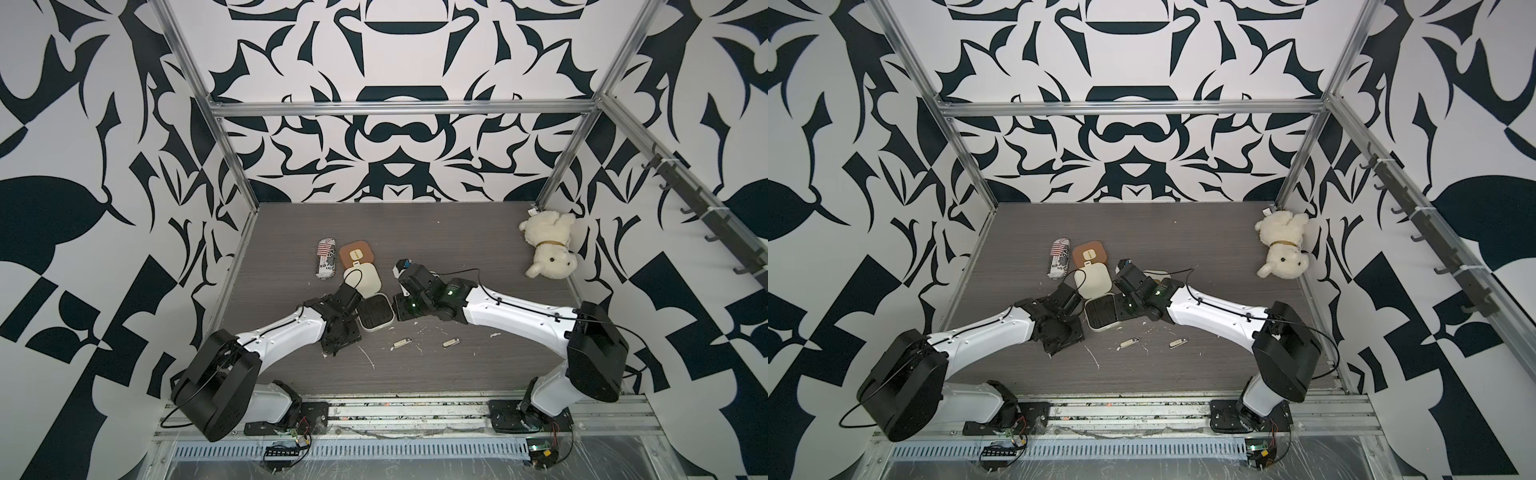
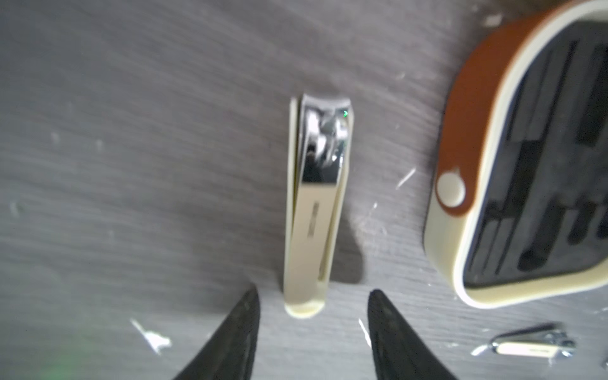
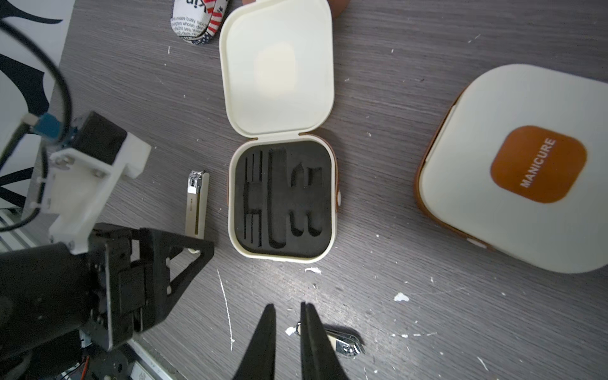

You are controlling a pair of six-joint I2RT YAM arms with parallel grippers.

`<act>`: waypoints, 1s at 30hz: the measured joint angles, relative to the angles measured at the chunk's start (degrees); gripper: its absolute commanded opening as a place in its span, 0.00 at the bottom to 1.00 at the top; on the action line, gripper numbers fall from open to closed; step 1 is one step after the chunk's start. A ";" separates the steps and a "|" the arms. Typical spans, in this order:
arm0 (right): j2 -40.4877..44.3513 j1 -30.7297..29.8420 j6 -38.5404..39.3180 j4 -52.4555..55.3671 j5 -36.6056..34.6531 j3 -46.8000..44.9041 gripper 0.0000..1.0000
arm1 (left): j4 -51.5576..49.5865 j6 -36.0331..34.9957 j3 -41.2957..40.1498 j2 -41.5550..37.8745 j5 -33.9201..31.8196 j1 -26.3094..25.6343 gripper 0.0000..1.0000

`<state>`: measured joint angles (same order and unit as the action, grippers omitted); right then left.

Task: Organize nail clipper sets
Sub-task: Pick up the nail clipper from the center of the board.

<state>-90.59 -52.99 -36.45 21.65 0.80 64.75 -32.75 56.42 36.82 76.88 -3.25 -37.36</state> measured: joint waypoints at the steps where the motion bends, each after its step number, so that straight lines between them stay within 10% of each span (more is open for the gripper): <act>1: 0.00 0.00 0.00 0.02 -0.02 0.00 0.19 | -0.02 0.74 -0.37 -0.63 0.09 -0.59 0.62; 14: -0.15 -0.44 0.00 2.75 -1.99 0.50 0.23 | -9.09 3.61 3.89 -19.02 -5.51 0.07 0.76; 24: -17.05 -9.88 0.00 9.31 -5.73 20.22 0.25 | -9.05 -12.74 20.52 -11.15 7.08 36.89 0.81; 30: -31.85 -12.74 0.07 15.87 -6.16 37.22 0.28 | -3.91 -16.00 24.94 2.08 18.62 50.14 0.79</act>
<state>-122.43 -65.73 -36.38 37.52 -5.37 101.97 -36.67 40.42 61.76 78.96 15.38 12.78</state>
